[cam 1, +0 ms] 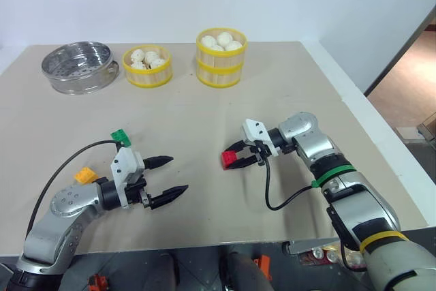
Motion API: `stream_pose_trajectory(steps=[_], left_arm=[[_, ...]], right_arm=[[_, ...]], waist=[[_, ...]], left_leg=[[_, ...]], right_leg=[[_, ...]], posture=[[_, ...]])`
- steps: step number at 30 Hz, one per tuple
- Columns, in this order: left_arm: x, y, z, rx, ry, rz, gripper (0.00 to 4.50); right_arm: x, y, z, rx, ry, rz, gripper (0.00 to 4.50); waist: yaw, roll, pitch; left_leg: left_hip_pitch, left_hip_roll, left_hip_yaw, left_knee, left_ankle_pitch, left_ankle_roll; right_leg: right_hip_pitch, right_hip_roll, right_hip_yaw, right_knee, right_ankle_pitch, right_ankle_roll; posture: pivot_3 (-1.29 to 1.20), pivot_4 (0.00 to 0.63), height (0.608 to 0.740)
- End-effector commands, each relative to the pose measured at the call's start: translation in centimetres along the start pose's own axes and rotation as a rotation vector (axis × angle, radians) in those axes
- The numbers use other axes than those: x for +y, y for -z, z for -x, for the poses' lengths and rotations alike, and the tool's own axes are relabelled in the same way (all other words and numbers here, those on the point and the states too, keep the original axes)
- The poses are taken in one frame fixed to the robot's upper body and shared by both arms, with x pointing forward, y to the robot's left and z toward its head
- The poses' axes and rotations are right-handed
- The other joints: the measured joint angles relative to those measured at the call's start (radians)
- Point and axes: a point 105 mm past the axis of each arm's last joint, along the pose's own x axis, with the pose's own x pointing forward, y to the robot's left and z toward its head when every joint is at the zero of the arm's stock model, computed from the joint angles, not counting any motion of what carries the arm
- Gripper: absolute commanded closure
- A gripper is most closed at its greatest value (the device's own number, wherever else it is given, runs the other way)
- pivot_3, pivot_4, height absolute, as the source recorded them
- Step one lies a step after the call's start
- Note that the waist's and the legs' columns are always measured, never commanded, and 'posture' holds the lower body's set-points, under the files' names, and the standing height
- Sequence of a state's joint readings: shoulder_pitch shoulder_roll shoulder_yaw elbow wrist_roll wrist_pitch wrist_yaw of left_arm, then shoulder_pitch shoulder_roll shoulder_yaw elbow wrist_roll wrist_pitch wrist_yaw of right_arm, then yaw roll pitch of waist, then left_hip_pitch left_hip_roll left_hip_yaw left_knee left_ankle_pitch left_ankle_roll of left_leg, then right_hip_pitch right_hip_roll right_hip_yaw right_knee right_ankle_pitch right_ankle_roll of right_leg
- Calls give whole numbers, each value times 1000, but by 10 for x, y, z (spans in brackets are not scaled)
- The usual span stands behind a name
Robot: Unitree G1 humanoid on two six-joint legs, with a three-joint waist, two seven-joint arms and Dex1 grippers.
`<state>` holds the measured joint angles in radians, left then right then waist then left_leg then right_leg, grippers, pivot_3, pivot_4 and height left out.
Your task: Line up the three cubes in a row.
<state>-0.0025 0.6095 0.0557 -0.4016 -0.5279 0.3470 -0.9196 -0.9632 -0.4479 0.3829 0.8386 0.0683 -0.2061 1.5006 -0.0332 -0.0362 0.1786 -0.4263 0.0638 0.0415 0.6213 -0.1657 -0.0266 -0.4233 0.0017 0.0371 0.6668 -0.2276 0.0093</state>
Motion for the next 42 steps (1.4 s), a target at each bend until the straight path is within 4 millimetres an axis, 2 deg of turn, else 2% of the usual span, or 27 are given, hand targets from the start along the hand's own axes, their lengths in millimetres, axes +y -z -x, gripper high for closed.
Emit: stream_pose_trajectory(steps=[1,5,6,9,11,14,17,20,23,24,26,28,33,42], left_arm=[[-4,-9,-1,-21,7,-41,0],[-4,-10,-2,-21,8,-50,0],[-4,-12,-2,-22,6,-60,0],[1,-25,1,-47,-19,-103,0],[10,-41,5,-76,-66,-132,0],[37,-70,17,-140,-204,-132,0],[62,-83,33,-112,-271,-152,0],[93,-82,58,-24,-321,-167,0],[116,-77,71,20,-349,-123,0],[123,-73,75,37,-363,-99,0],[139,-51,79,166,-380,-86,0],[152,-43,82,207,-398,-92,0],[160,-37,78,231,-336,-133,0],[163,-13,76,322,-276,-129,0]], right_arm=[[-5,0,6,5,30,10,1487],[-6,-3,8,-20,39,2,145],[-7,-7,9,-33,47,8,27],[-10,-21,17,-75,81,23,27],[-13,-39,26,-142,124,14,27],[-13,-69,44,-244,193,-3,27],[-7,-91,53,-322,252,-22,27],[2,-102,52,-339,292,-18,27],[3,-106,49,-346,341,-1,27],[3,-107,49,-360,350,-7,27],[-2,-113,48,-404,396,-9,27],[-7,-120,46,-447,433,-24,27],[-7,-119,39,-434,467,7,27],[-4,-112,38,-400,494,17,27]], waist=[[0,0,0],[0,0,0],[0,0,0],[0,0,0],[1,0,0],[4,0,0],[8,0,0],[7,0,0],[6,0,0],[8,0,0],[9,0,0],[10,0,0],[11,0,0],[9,0,0]], left_leg=[[0,0,0,0,0,0],[0,0,2,0,0,0],[0,0,2,-1,0,0],[0,0,3,-2,0,0],[-1,0,3,-2,0,0],[-1,1,2,-2,0,0],[-1,1,2,-1,0,0],[-1,1,2,-2,0,-1],[-1,2,2,-3,-1,-1],[-1,2,3,-3,-1,-1],[-2,2,3,-3,0,-1],[-3,2,5,-3,0,-1],[-14,2,7,-1,0,-1],[-14,2,8,-1,-1,-2]], right_leg=[[0,0,0,0,0,0],[-1,0,3,0,0,0],[-1,0,3,0,0,1],[-2,1,4,0,-1,2],[-2,1,4,0,0,2],[-3,1,3,1,1,5],[-3,2,3,1,2,6],[-3,3,3,1,1,5],[-5,4,3,1,-2,0],[-5,4,3,1,-2,0],[-6,3,3,1,-2,0],[-8,3,4,1,-1,1],[-18,3,6,1,3,6],[-19,4,7,2,1,7]], posture=[[0,150,740],[0,150,740],[0,150,740],[0,150,740],[0,150,740],[0,150,740],[0,150,740],[0,150,740],[0,150,740],[0,150,740],[0,150,740],[0,150,740],[0,150,740],[0,150,740]])
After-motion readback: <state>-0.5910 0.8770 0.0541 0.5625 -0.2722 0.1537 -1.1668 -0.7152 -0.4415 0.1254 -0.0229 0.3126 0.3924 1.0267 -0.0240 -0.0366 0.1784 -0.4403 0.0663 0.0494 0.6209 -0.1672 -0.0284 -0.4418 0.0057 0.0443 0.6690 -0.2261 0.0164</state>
